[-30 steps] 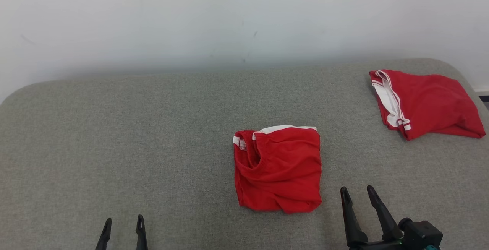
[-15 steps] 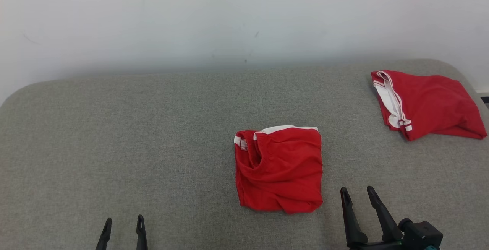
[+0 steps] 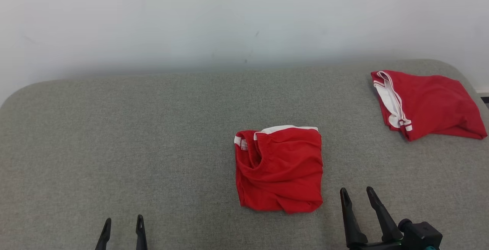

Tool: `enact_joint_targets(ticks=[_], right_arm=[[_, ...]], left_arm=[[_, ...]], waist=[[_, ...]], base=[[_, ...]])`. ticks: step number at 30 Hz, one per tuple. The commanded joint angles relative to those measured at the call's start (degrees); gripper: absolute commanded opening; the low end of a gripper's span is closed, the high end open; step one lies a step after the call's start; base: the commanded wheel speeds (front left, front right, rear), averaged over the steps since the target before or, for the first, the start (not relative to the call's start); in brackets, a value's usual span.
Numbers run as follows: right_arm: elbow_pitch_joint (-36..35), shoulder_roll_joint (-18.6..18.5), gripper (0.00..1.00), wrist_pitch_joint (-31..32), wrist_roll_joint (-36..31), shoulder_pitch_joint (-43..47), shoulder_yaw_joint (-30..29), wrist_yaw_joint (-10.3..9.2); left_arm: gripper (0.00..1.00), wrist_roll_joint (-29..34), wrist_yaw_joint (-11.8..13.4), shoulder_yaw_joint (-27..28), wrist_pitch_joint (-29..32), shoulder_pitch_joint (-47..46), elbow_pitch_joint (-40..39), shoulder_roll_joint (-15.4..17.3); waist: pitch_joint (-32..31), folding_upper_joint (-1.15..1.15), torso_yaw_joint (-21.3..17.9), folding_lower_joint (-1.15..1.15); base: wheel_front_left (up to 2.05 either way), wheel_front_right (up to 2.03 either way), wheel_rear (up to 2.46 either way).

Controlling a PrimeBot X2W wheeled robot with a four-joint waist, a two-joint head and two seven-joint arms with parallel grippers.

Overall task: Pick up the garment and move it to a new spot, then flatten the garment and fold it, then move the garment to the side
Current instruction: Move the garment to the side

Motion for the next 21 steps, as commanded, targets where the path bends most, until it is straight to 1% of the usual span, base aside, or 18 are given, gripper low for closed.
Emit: enact_joint_targets(ticks=[1, 11, 21], right_arm=[[0.0, 0.2, 1.0, -0.2, -0.4, 0.5, 0.1, -0.12], [-0.3, 0.2, 1.0, -0.2, -0.6, 0.6, 0.2, -0.12], [0.2, 0.4, 1.0, -0.2, -0.8, -0.2, 0.1, -0.12]], left_arm=[[1.0, -0.3, -0.2, 0.0, -0.2, 0.2, 0.0, -0.1], [1.0, -0.5, -0.2, 0.2, -0.2, 0.3, 0.0, -0.1], [1.0, -0.7, 0.4, -0.3, -0.2, 0.9, -0.6, -0.1]], waist=[[0.0, 0.0, 0.0, 0.0], [-0.1, 0.0, 0.1, 0.0], [-0.2, 0.0, 0.0, 0.0]], base=[[0.0, 0.0, 0.0], [0.0, 0.0, 0.0], [0.0, 0.0, 0.0]])
